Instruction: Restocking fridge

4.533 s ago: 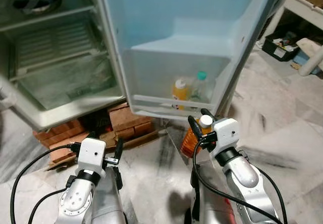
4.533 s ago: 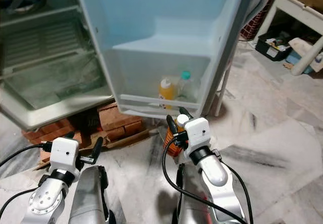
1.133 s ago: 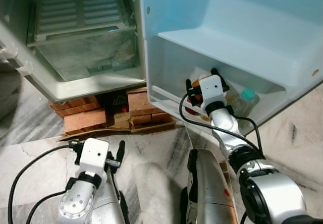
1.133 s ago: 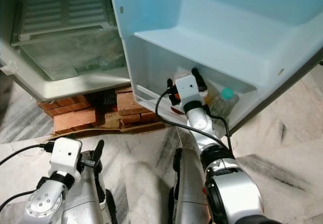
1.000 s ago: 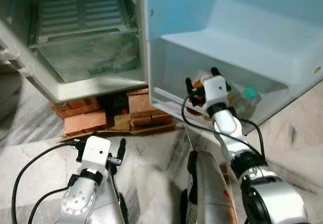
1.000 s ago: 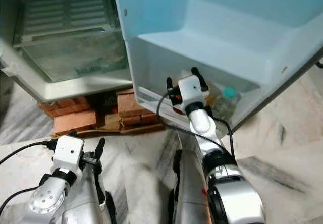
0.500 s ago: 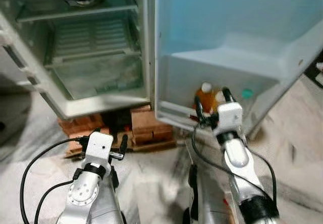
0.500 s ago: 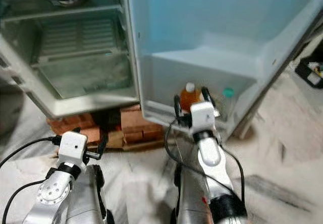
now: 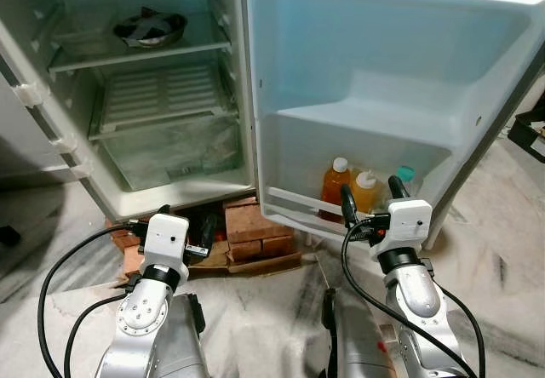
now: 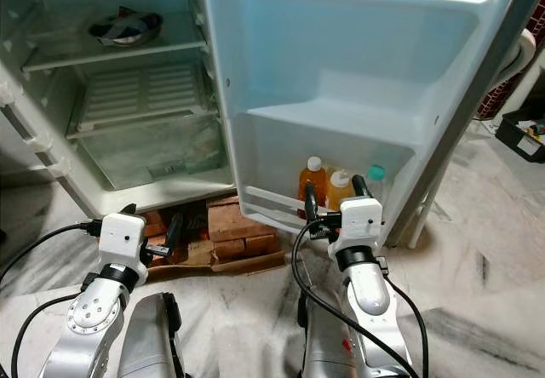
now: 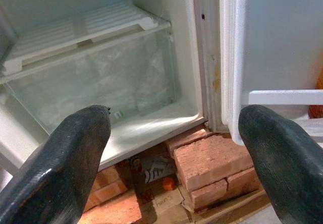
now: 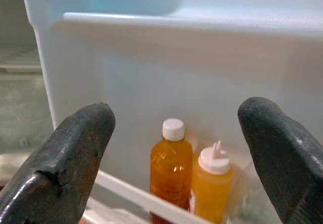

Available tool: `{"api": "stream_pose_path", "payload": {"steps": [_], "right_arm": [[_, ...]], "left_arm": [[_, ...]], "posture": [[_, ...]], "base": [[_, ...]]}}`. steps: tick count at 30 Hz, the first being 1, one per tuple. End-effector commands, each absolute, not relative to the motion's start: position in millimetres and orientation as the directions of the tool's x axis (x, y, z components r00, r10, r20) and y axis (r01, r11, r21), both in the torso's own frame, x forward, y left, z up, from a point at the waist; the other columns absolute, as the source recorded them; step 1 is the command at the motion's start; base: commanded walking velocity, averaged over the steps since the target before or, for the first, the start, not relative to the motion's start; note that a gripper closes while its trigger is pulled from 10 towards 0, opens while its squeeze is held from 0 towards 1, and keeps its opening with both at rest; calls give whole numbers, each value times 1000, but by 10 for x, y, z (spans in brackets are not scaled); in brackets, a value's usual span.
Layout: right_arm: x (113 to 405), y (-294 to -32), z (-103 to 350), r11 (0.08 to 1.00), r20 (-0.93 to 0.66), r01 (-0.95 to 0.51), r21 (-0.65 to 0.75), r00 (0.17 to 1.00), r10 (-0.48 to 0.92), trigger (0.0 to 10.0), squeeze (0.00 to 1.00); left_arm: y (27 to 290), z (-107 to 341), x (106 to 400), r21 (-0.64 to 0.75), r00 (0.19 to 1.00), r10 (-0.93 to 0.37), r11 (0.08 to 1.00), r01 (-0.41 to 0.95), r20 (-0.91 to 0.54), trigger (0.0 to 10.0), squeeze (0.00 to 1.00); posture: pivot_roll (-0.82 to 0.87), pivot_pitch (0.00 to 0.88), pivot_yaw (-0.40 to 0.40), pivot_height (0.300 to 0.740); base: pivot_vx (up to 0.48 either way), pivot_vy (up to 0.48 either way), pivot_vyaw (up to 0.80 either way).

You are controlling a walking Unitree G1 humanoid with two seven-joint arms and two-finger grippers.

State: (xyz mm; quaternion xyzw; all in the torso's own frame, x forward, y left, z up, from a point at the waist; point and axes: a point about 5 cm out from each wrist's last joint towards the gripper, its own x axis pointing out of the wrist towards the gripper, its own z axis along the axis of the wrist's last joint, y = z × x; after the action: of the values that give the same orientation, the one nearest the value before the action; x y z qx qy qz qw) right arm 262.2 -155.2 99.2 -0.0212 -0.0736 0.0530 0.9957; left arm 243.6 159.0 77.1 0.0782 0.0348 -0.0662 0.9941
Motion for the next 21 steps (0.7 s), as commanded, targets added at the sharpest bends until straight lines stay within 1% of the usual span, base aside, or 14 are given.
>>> {"api": "stream_pose_path", "payload": {"steps": [1,4,7,9,14,19,21], "right_arm": [[2603,-1540,1059,993,154,-114,-43,981,119,10000,0],[2589,-1470,1066,988,145,-148,-37,978,151,10000,0],[2589,-1408,1079,985,143,-171,-36,974,175,10000,0],[2611,-1355,1117,982,143,-185,-25,972,187,10000,0],[2630,-1374,1140,983,133,-185,1,974,183,10000,0],[2631,-1399,1123,984,119,-177,22,978,173,10000,0],[2659,-1421,1145,984,125,-175,17,977,171,10000,0]], "left_arm": [[1588,747,2432,99,985,-148,983,157,-90,10000,0],[1546,758,2428,73,981,-175,981,181,-86,10000,0],[1545,764,2439,88,983,-165,981,171,-80,10000,0],[1561,769,2446,96,987,-147,984,153,-72,10000,0],[1612,789,2427,111,992,-110,987,117,-65,10000,0],[1655,784,2404,133,994,-87,987,95,-63,10000,0],[1711,780,2396,148,997,-61,987,69,-54,10000,0]], "posture": [[-5,0,14,567],[-3,0,11,582],[0,0,8,592],[4,0,7,607],[9,0,-2,632],[12,0,-8,642],[2,0,2,657]], "base": [[0,0,0],[0,0,0],[0,0,0],[0,0,0],[0,0,0],[0,0,0],[0,0,0]]}}
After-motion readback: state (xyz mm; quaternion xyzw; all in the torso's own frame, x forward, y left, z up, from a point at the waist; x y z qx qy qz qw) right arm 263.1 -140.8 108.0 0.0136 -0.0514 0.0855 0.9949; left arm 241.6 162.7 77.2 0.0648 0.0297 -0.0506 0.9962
